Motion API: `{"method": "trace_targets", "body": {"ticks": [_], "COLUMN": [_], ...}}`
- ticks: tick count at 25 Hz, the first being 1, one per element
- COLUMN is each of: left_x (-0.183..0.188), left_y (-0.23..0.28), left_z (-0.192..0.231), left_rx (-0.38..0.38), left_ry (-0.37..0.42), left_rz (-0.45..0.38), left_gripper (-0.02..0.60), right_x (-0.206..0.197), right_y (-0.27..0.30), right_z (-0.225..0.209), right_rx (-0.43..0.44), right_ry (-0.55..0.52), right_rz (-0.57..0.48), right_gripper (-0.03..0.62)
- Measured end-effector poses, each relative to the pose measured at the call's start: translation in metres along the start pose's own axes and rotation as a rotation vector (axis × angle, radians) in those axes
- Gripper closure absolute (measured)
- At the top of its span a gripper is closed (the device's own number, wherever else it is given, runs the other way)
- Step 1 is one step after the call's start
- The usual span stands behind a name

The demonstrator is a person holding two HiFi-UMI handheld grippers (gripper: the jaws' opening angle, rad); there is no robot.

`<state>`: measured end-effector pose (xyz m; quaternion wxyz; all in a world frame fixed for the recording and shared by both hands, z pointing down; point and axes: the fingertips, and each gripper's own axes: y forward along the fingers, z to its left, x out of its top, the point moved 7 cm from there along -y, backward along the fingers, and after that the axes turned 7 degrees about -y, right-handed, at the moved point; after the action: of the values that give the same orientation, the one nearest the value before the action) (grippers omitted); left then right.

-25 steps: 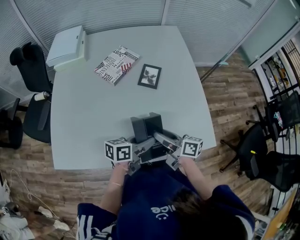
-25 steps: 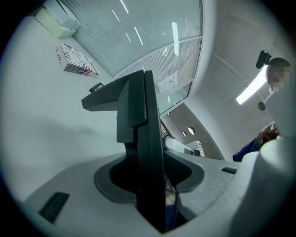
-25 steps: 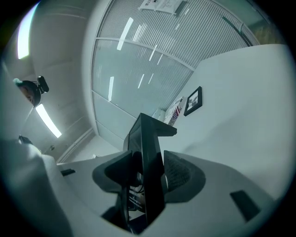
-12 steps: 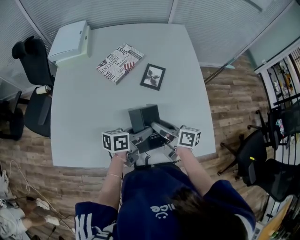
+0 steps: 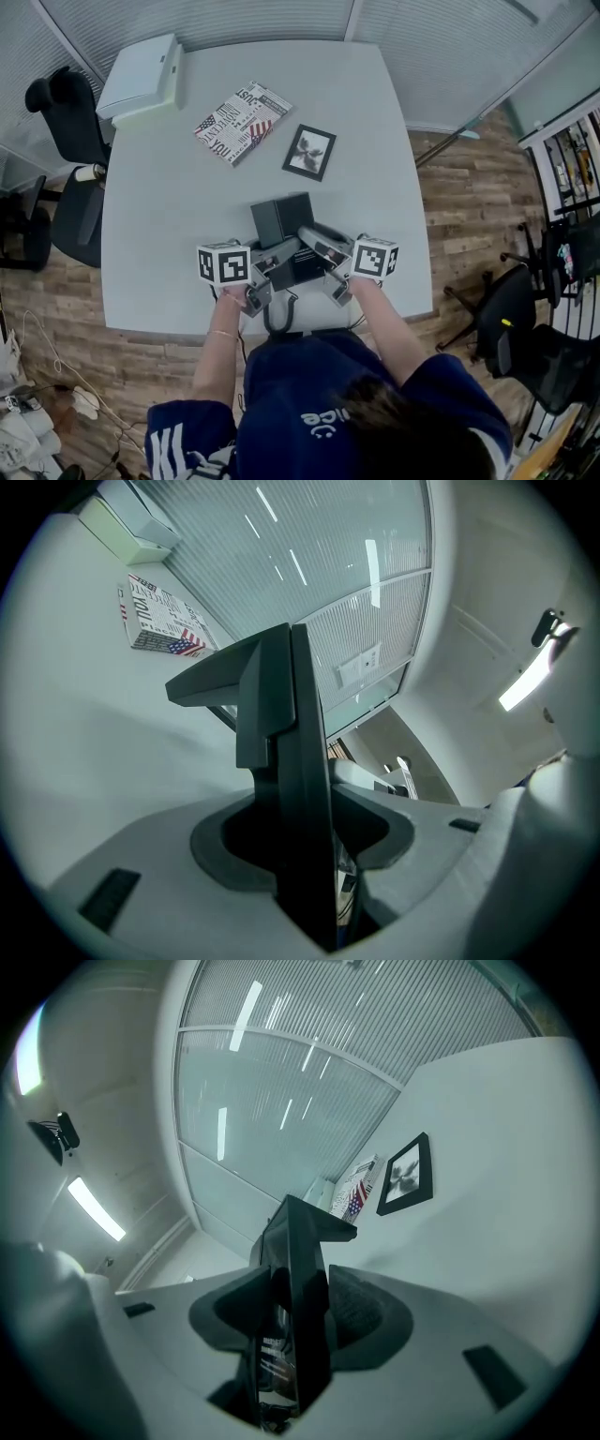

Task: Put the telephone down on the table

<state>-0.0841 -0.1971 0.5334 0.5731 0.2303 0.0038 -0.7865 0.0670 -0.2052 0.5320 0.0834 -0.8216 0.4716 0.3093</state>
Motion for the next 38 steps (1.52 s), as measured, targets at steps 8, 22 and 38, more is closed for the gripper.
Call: {"method": "trace_targets", "body": {"ticks": [8,22,38], "left_x": [0.019,0.049,0.080], "left_y": [0.006,0.010,0.016], "left_z": [0.024,0.047,0.088], "left_rx": [0.004,0.017,0.013], "left_ry": [-0.043,-0.079,-0.103], "left_rz": [-0.047,-0.082,-0.076], "left_gripper": [0.405,0.405,0.405], "right_x": [0.015,0.028,0.037], "right_y": [0.026,0.063,0.102], "right_z": [-0.019,-0.043,-0.074], "right_rx": [0.000,0.004,-0.049], "right_ry": [-0.015,0.003,-0.020], "right_rz": [0.058,0.109,0.116], "right_gripper": [0.392,0.393,0.393]}}
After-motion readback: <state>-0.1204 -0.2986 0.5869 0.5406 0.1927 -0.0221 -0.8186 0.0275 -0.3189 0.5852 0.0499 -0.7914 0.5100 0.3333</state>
